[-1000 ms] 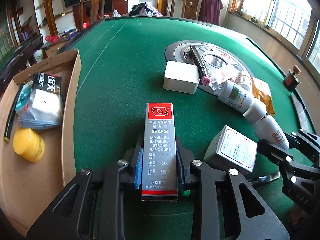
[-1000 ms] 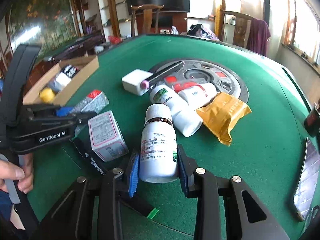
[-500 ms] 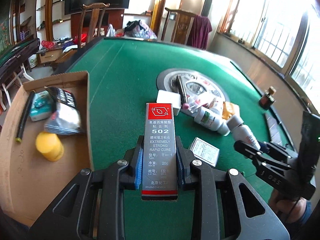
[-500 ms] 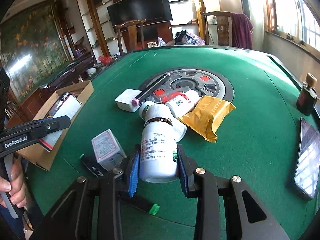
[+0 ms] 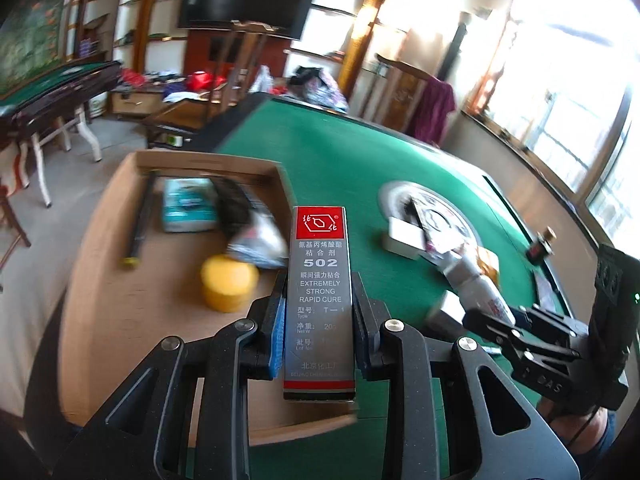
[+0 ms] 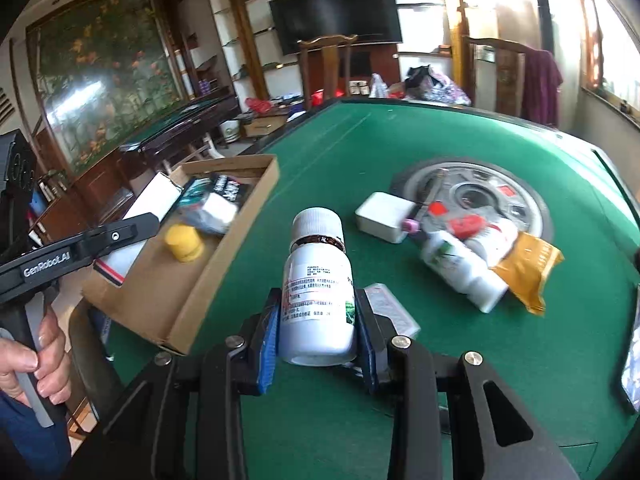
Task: Organize objects
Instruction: 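Carry the glue carton and white bottle over the cardboard box with both grippers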
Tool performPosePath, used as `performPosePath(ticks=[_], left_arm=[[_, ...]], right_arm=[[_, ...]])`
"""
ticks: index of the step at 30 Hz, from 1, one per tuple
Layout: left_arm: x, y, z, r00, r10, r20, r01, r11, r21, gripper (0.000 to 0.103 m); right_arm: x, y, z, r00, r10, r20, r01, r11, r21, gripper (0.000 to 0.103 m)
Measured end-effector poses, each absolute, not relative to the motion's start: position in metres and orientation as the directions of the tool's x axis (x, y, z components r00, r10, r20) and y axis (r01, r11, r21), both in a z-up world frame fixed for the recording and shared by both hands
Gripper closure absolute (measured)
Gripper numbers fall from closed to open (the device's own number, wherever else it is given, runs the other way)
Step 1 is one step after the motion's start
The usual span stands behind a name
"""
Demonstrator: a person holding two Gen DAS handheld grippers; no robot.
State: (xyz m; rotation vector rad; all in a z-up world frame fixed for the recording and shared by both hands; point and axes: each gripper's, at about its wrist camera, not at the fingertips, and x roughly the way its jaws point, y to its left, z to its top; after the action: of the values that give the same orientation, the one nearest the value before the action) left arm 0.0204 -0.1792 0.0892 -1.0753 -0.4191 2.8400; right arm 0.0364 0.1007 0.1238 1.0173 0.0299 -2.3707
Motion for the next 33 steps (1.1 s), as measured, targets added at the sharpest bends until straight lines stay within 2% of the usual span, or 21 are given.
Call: performPosePath(ticks=[10, 22, 33], left_arm=[[0.022, -0.24, 0.061, -0.725, 0.102, -0.681, 0.169, -0.933, -0.319, 0.076], [0.014, -0.251, 0.037, -0.687, 0.101, -0.719, 0.2, -0.926, -0.32, 0.076], [0.011, -0.25, 0.03, -0.671, 0.09, -0.736, 0.202, -0.933, -0.298, 0.076]], right_arm=[[0.035, 0.013, 0.117, -0.46, -0.527, -0.715, 0.594, -0.781, 0.193, 0.07], [0.026, -0.044, 0.087, -0.389, -0.495, -0.777, 0.615, -0.768, 0.182, 0.07], [0.028, -0.063, 0.072, -0.378, -0.48, -0.792, 0.63, -0.76, 0.161, 0.07]])
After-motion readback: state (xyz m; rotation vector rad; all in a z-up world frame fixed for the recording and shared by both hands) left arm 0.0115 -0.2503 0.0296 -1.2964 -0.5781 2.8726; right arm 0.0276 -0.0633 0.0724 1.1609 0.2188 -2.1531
